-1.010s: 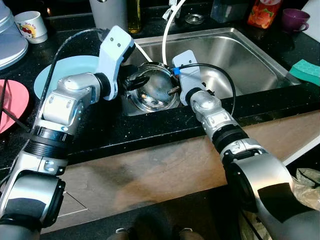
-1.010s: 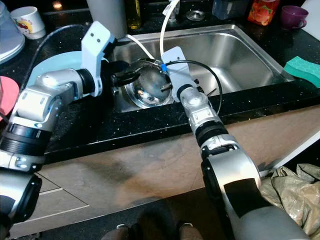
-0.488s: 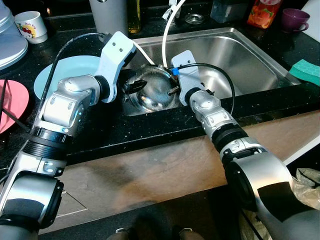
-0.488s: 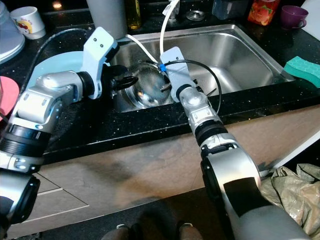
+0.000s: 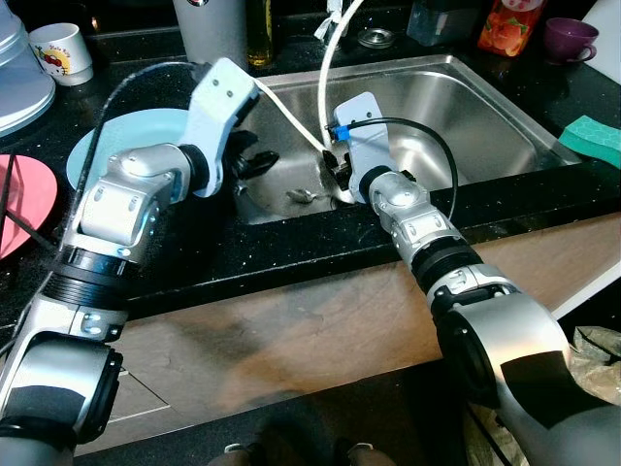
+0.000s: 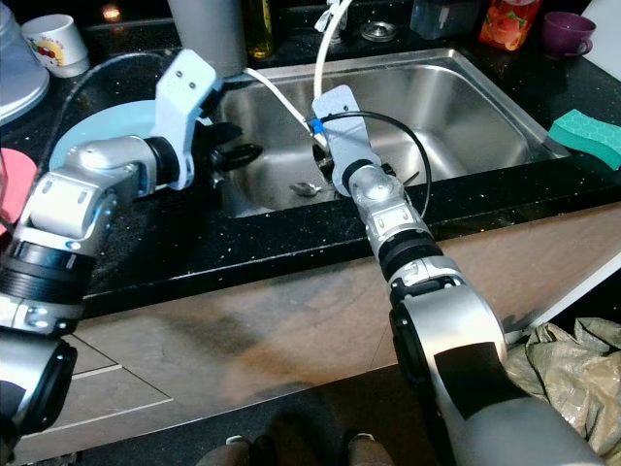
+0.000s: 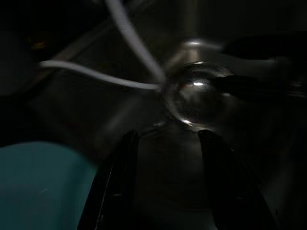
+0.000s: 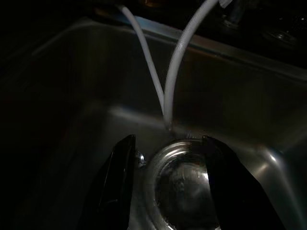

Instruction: Kitchen organization

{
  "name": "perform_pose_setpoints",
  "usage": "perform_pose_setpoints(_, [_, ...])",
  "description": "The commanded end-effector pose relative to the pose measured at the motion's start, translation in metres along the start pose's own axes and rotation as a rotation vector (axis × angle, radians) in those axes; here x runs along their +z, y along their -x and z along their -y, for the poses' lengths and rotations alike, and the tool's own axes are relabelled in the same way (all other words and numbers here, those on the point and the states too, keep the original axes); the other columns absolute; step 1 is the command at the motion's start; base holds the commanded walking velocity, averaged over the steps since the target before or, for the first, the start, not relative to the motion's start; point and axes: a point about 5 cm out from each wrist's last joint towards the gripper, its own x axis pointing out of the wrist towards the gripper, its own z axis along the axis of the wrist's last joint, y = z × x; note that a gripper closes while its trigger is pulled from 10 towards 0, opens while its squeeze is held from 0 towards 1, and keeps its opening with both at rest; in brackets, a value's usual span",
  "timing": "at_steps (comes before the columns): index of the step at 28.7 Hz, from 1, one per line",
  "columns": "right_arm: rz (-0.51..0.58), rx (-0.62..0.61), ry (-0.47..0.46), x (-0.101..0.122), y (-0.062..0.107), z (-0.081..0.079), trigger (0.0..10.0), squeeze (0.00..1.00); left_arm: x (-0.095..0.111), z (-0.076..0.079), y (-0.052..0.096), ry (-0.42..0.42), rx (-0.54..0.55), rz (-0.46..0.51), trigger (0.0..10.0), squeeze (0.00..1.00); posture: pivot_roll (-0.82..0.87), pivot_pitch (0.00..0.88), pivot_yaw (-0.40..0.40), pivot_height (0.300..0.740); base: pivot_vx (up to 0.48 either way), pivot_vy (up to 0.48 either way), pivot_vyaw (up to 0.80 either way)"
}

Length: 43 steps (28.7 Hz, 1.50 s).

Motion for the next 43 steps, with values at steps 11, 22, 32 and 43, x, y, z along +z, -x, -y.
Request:
perform_pose_setpoints(11, [0.093, -0.014, -0.233, 0.019, -0.003, -0.005, 10.0, 0.00, -0.016, -0.074, 0.030, 0.179, 0.388, -0.080, 10.0, 1.00, 0.05, 0.171, -0.024, 0.740, 0.000, 0.000, 0.00])
perform_pose_setpoints(22, [0.109, 0.037, -0.503, 0.030, -0.008, -0.024, 10.0, 0.00, -0.031, -0.103, 0.049, 0.210, 0.550, -0.133, 10.0, 0.00, 0.05, 0.164, -0.030, 0.740, 0.000, 0.000, 0.00])
perform_pose_setpoints(32, [0.122, 0.036, -0.519, 0.033, -0.008, -0.022, 10.0, 0.00, -0.040, -0.114, 0.056, 0.352, 0.634, -0.131, 10.0, 0.00, 0.05, 0.151, -0.023, 0.740, 0.000, 0.000, 0.00])
perform_pose_setpoints(43, [0.114, 0.030, -0.512, 0.026, -0.007, -0.020, 10.0, 0.00, -0.048, -0.128, 0.066, 0.385, 0.791, -0.134, 10.0, 0.00, 0.05, 0.154, -0.021, 0.740, 0.000, 0.000, 0.00])
